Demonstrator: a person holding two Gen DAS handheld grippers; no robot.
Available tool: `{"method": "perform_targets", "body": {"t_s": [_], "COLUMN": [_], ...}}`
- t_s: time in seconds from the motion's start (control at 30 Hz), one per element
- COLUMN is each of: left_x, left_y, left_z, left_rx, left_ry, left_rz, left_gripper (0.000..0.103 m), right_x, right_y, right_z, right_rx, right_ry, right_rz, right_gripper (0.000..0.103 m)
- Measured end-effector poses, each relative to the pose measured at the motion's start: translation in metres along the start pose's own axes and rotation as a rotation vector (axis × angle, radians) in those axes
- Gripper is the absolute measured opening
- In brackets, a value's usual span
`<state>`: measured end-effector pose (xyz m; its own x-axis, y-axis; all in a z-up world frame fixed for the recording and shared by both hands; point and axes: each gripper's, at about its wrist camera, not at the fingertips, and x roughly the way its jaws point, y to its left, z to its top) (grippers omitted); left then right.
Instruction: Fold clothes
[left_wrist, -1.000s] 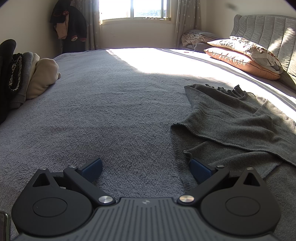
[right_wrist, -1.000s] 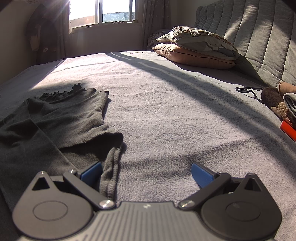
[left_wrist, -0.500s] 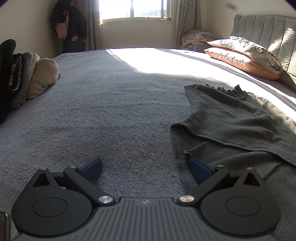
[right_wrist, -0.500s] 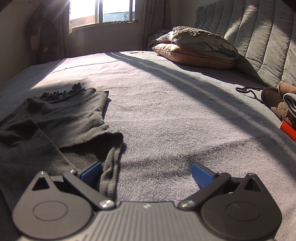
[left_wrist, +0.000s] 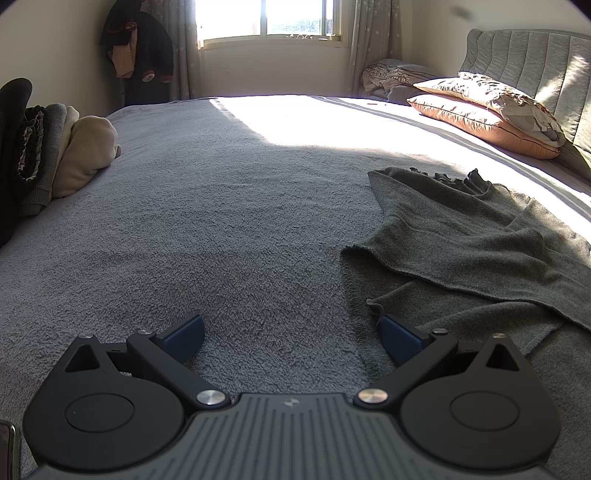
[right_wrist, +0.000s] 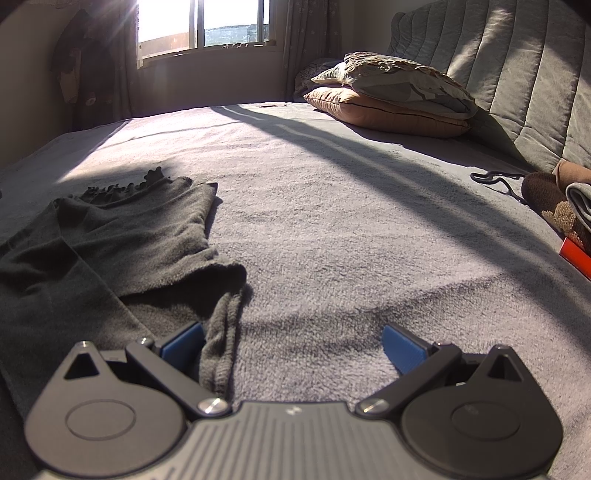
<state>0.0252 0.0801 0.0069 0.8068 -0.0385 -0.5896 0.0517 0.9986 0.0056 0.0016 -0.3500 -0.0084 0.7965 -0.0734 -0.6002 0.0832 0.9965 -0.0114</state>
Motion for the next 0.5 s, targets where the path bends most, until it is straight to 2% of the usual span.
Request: {"method": "perform_targets", "body": {"t_s": [0.33,0.5], "left_x": [0.0,0.001], "left_y": [0.0,0.0], "left_z": [0.0,0.0], "left_rx": [-0.001,-0.004], "left_ry": [-0.003,-0.002], "left_rz": [0.001,0.003], "left_gripper": [0.103,0.103], "right_x": [-0.009,-0.03], "right_y": [-0.006,-0.007], "right_z": [0.001,0.002], "right_rx": [0.022,-0.021], "right_ry": [0.013,-0.026], "right_rz": [0.025,0.006], "right_gripper": [0.103,0.103]}}
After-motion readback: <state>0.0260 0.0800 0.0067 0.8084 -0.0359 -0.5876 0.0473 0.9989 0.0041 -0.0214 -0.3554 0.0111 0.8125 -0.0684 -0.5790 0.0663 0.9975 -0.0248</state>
